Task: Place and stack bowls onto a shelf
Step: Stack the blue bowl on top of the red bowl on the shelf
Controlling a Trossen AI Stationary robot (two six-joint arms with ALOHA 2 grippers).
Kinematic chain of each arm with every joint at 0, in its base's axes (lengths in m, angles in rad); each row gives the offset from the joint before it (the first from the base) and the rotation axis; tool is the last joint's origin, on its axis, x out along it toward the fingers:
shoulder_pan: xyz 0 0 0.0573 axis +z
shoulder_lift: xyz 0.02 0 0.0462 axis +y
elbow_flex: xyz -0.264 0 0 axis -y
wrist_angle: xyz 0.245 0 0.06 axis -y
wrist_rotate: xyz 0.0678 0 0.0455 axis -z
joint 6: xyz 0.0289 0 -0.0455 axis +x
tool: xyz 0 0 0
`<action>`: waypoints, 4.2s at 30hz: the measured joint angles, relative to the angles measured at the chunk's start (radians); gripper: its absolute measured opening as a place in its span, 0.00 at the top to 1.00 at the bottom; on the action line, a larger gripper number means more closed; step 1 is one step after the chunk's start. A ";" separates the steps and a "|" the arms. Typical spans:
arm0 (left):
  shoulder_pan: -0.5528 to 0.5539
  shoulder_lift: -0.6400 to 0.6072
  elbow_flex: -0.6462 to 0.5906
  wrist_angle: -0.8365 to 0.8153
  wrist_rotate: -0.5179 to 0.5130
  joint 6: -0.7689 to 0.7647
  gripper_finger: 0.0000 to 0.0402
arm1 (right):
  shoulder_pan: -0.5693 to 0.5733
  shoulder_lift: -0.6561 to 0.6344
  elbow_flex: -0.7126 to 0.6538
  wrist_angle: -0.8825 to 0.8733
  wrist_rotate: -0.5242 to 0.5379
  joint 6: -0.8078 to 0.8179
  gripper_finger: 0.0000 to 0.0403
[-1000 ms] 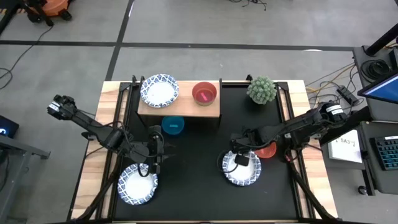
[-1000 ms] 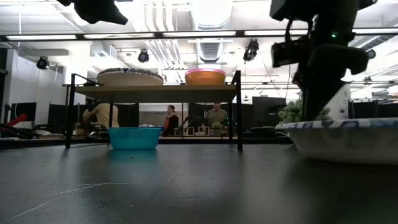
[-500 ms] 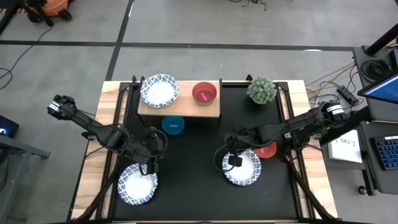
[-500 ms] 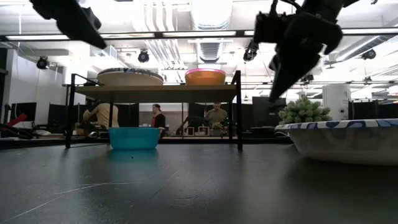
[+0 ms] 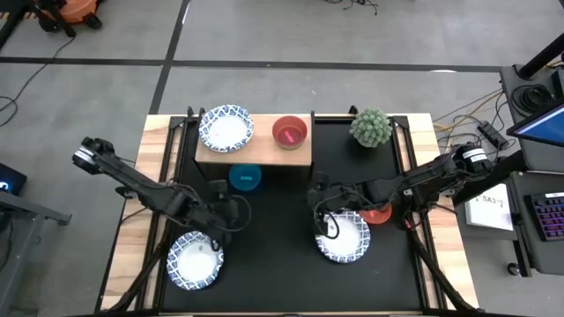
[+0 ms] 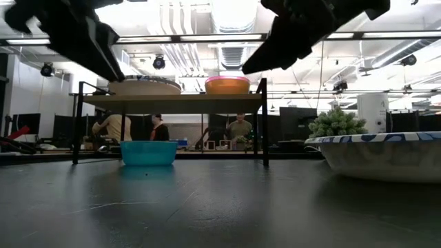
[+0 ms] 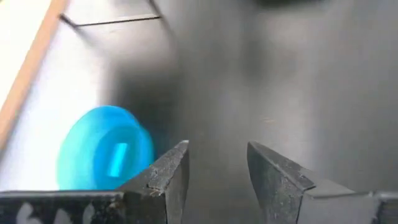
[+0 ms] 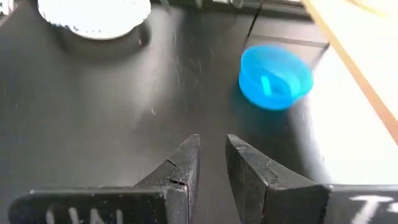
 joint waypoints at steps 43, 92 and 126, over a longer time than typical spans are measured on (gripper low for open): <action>0.342 0.134 -0.332 0.464 0.092 0.207 0.99 | 0.005 -0.005 -0.040 0.075 -0.010 0.033 0.83; 0.652 0.188 0.326 0.537 0.348 0.821 1.00 | 0.133 -0.370 -0.236 0.216 -0.057 -0.256 0.84; 0.735 0.321 0.441 0.411 0.356 0.759 0.74 | 0.133 -0.372 -0.239 0.212 -0.060 -0.227 0.84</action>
